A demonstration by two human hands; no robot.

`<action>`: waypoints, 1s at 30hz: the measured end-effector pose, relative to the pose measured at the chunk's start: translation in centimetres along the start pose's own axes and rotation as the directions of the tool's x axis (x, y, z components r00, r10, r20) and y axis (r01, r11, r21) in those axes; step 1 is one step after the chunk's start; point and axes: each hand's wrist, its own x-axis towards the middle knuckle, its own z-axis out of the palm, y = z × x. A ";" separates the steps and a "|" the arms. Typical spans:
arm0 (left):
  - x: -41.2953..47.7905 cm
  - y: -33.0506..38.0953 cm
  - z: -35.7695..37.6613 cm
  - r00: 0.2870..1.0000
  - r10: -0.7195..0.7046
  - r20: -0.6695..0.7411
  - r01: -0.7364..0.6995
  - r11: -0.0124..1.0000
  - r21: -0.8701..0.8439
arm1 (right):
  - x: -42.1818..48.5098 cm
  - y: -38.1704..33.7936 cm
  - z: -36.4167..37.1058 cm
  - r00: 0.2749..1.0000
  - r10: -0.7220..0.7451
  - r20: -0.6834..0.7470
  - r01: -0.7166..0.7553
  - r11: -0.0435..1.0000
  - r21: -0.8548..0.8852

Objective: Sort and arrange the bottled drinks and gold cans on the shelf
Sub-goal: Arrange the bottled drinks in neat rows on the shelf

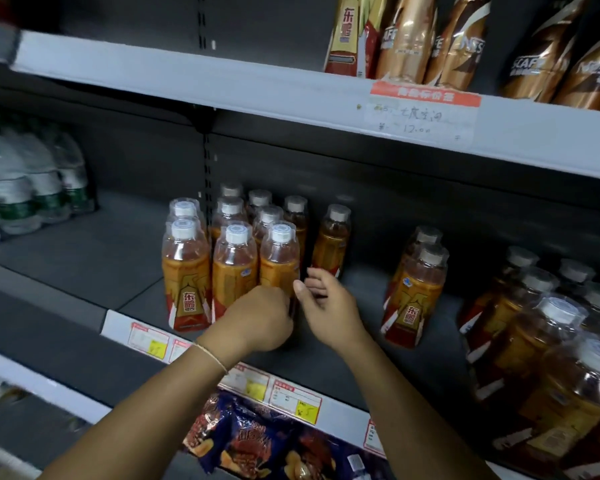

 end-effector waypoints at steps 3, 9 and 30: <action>-1.0 -1.0 -0.3 0.999 -0.039 0.019 0.039 0.999 0.006 | 1.2 -1.5 1.2 0.999 -0.021 0.045 0.021 1.000 0.001; -2.3 -2.7 -0.2 0.994 -0.102 0.049 0.106 0.992 -0.075 | 1.9 -2.3 1.8 0.999 0.009 0.046 -0.013 0.997 0.077; 2.6 2.9 6.1 0.969 0.248 -0.017 -0.229 0.863 -0.450 | -6.6 1.2 -11.4 0.987 0.101 0.126 -0.121 0.979 0.162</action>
